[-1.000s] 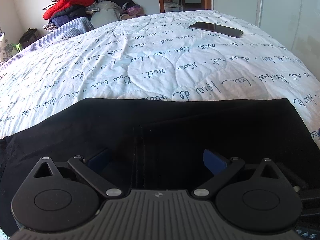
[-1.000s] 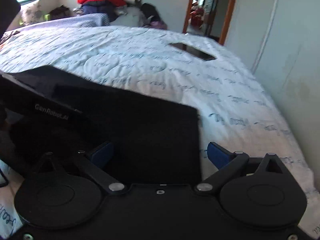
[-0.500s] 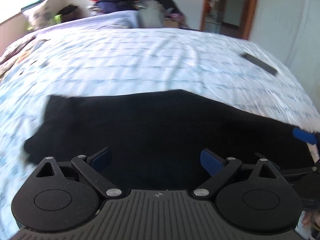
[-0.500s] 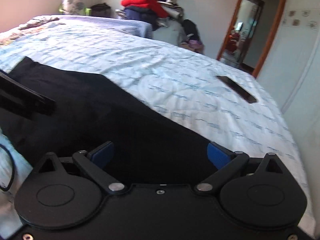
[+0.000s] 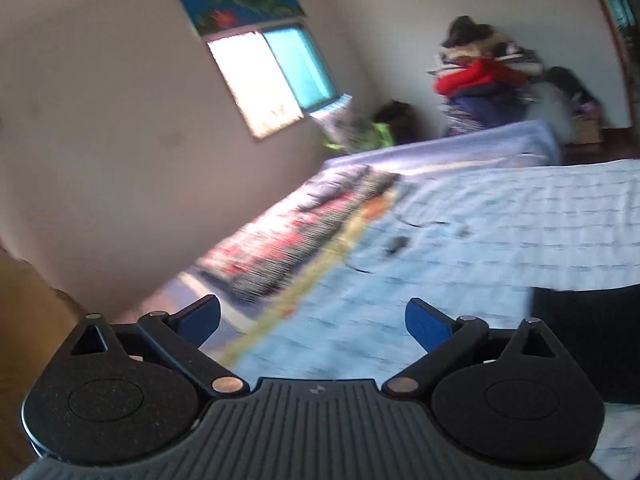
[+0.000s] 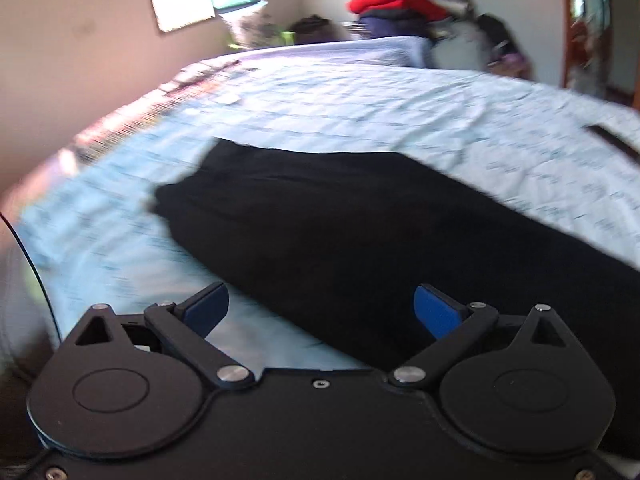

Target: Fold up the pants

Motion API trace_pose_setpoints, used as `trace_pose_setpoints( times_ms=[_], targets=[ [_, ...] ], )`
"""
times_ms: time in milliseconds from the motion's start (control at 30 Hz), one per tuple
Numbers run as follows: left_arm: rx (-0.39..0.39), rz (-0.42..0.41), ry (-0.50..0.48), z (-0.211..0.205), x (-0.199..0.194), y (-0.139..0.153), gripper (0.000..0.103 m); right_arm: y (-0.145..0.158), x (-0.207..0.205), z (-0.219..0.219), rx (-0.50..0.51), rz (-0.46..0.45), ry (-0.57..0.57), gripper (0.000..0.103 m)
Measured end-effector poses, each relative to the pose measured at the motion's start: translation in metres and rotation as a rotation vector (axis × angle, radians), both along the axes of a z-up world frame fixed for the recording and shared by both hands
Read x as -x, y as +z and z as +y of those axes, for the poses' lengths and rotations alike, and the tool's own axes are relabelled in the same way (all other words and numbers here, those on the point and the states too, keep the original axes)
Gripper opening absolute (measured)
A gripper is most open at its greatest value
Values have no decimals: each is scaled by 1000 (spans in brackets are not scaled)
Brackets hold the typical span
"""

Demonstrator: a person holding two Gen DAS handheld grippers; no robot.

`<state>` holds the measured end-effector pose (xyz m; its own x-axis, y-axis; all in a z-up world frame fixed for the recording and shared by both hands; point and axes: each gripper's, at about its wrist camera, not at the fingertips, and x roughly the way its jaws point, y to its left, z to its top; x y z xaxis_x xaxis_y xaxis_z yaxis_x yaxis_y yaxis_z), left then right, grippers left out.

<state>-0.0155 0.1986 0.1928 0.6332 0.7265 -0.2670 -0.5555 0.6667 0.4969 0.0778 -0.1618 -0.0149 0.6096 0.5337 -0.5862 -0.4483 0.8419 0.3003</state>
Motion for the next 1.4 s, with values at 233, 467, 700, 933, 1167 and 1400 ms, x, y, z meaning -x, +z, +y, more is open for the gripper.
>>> trace_pose_setpoints(
  times_ms=[233, 467, 700, 933, 1167, 1400],
  targets=[
    [-124, -59, 115, 19, 25, 18, 102, 33, 37, -20, -161, 1, -7, 101],
    [373, 132, -432, -52, -69, -94, 101, 18, 16, -9, 226, -157, -283, 101],
    [363, 166, -612, -136, -128, -177, 97, -33, -35, -26, 324, -57, -449, 101],
    [463, 189, -651, -147, -154, -210, 98, -47, -32, -30, 302, -15, -500, 101],
    [455, 135, -624, -156, -157, -218, 98, -43, -32, -24, 294, -98, -508, 101],
    [472, 126, -603, -160, -157, -230, 98, -60, -32, -30, 260, -89, -518, 101]
  ],
)
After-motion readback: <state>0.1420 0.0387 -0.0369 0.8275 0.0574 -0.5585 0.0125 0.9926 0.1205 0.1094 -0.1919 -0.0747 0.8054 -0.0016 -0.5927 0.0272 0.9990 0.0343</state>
